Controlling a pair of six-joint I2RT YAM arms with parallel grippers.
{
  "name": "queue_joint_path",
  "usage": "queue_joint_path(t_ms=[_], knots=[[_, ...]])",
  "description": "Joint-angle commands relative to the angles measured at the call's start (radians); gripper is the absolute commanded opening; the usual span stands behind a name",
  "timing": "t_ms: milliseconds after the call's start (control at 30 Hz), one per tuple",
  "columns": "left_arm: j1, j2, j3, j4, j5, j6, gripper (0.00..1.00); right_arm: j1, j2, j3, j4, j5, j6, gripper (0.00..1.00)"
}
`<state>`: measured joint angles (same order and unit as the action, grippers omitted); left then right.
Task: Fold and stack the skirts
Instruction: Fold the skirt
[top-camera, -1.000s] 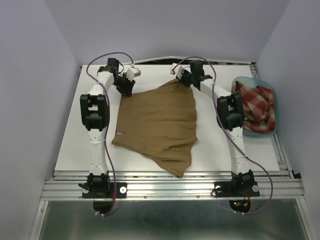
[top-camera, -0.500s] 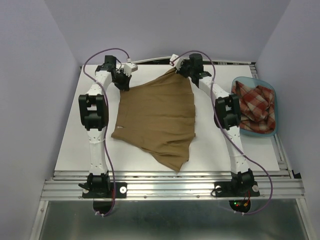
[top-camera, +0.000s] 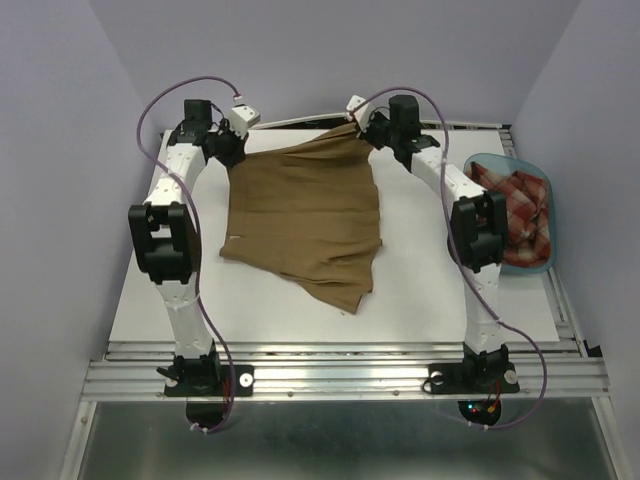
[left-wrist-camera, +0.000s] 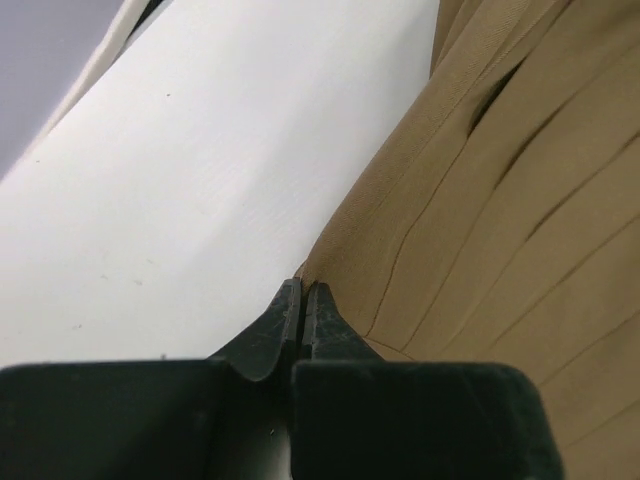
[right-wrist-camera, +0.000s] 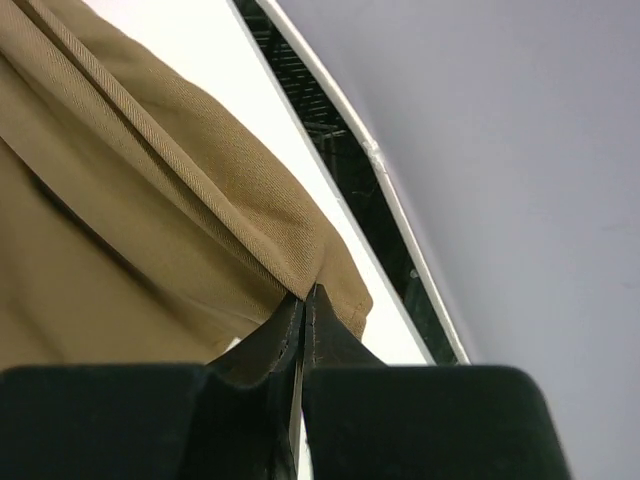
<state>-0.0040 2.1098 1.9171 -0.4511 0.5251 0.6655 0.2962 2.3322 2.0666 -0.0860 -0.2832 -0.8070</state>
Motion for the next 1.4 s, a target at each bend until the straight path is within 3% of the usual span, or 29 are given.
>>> queue_joint_path(t_ms=[0,367,567,767,933,1133,1367], knots=[[0.024,-0.187,-0.122,0.041,-0.008,0.083,0.00,0.008,-0.212,-0.089,-0.090,-0.008,0.028,0.01],[0.027,-0.494,-0.608,0.045,-0.014,0.345,0.00,0.144,-0.556,-0.558,-0.371,-0.056,0.058,0.01],[0.036,-0.637,-0.864,0.038,-0.037,0.471,0.00,0.221,-0.645,-0.758,-0.360,-0.050,0.143,0.01],[0.038,-0.608,-1.030,0.130,-0.085,0.444,0.00,0.233,-0.646,-0.816,-0.333,-0.030,0.213,0.01],[0.041,-0.519,-0.963,0.152,-0.085,0.321,0.00,0.233,-0.584,-0.752,-0.316,0.027,0.227,0.01],[0.039,-0.482,-0.718,0.108,-0.048,0.215,0.00,0.224,-0.545,-0.604,-0.322,0.094,0.239,0.01],[0.042,-0.536,-0.492,-0.064,-0.028,0.244,0.00,0.224,-0.571,-0.413,-0.467,0.027,0.278,0.01]])
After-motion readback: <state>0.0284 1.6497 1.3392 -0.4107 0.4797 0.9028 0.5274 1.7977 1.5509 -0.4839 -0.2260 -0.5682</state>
